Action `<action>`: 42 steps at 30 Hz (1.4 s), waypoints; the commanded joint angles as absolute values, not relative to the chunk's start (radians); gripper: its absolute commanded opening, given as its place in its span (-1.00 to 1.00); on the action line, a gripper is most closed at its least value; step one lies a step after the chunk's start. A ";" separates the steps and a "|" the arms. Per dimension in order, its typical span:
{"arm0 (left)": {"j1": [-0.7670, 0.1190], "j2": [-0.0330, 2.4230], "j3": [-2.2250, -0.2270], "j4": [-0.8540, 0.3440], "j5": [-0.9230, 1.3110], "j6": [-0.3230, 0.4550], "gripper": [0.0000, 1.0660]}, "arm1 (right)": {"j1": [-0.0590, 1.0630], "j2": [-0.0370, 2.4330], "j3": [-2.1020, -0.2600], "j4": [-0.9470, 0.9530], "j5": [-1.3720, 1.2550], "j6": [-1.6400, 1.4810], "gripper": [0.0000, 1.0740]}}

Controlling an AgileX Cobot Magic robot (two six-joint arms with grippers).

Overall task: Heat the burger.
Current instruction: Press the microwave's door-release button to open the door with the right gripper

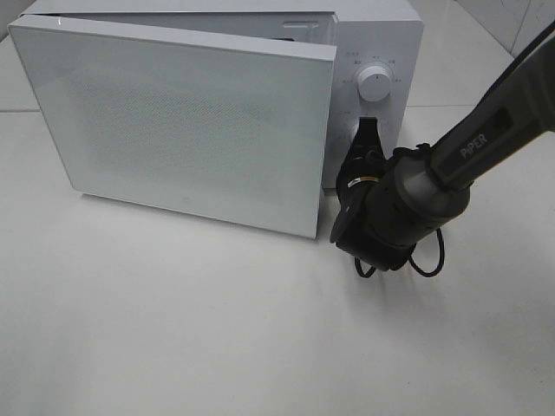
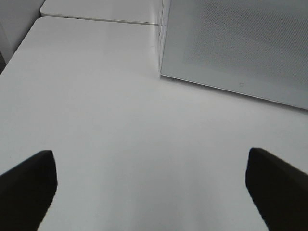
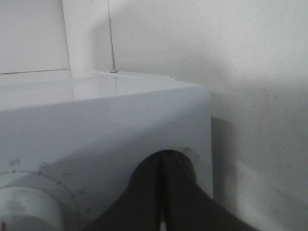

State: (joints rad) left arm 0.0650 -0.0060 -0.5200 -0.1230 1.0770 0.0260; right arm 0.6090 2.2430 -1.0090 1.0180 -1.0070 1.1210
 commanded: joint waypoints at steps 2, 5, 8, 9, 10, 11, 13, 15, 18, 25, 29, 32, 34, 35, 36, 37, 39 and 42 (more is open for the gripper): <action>0.069 -0.022 -0.517 -0.128 1.072 0.028 0.87 | 0.560 2.227 -1.087 0.878 -1.213 1.104 -1.00; 0.069 -0.022 -0.517 -0.128 1.072 0.028 0.87 | 0.560 2.227 -1.087 0.878 -1.207 1.090 -1.00; 0.069 -0.022 -0.517 -0.128 1.072 0.028 0.87 | 0.560 2.227 -1.087 0.873 -1.206 1.090 -1.00; 0.069 -0.022 -0.517 -0.128 1.072 0.028 0.87 | 0.560 2.227 -1.087 0.872 -1.203 1.090 -1.00; 0.069 -0.022 -0.517 -0.128 1.072 0.028 0.87 | 0.560 2.227 -1.087 0.872 -1.203 1.090 -1.00; 0.069 -0.022 -0.517 -0.128 1.072 0.028 0.87 | 0.560 2.226 -1.087 0.872 -1.192 1.090 -1.00; 0.069 -0.022 -0.517 -0.128 1.072 0.028 0.87 | 0.560 2.225 -1.087 0.872 -1.183 1.089 -1.00; 0.069 -0.022 -0.517 -0.128 1.072 0.028 0.87 | 0.560 2.224 -1.084 0.872 -1.172 1.088 -1.00; 0.069 -0.022 -0.517 -0.128 1.072 0.028 0.87 | 0.560 2.224 -1.079 0.871 -1.168 1.088 -1.00; 0.069 -0.022 -0.517 -0.128 1.072 0.028 0.87 | 0.564 2.216 -1.075 0.871 -1.097 1.088 -1.00; 0.069 -0.022 -0.517 -0.128 1.072 0.028 0.87 | 0.564 2.184 -1.039 0.870 -1.080 1.078 -1.00; 0.069 -0.022 -0.517 -0.128 1.072 0.028 0.87 | 0.564 2.162 -1.005 0.853 -1.030 1.064 -1.00; 0.069 -0.022 -0.517 -0.128 1.072 0.028 0.87 | 0.564 2.155 -0.993 0.849 -1.006 1.065 -1.00; 0.069 -0.022 -0.517 -0.128 1.072 0.028 0.87 | 0.567 2.142 -0.969 0.848 -0.980 1.065 -1.00; 0.069 -0.022 -0.517 -0.128 1.072 0.028 0.87 | 0.576 2.140 -0.956 0.850 -0.985 1.065 -1.00; 0.069 -0.022 -0.517 -0.128 1.072 0.028 0.87 | 0.576 2.140 -0.956 0.850 -0.985 1.065 -1.00; 0.069 -0.022 -0.517 -0.128 1.072 0.028 0.87 | 0.586 2.129 -0.925 0.852 -0.978 1.066 -1.00; 0.069 -0.022 -0.517 -0.128 1.072 0.028 0.87 | 0.590 2.124 -0.909 0.850 -0.965 1.066 -1.00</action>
State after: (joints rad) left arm 0.0650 -0.0060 -0.5200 -0.1230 1.0770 0.0260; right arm 0.5890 2.1450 -0.9050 0.8810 -0.9120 1.0780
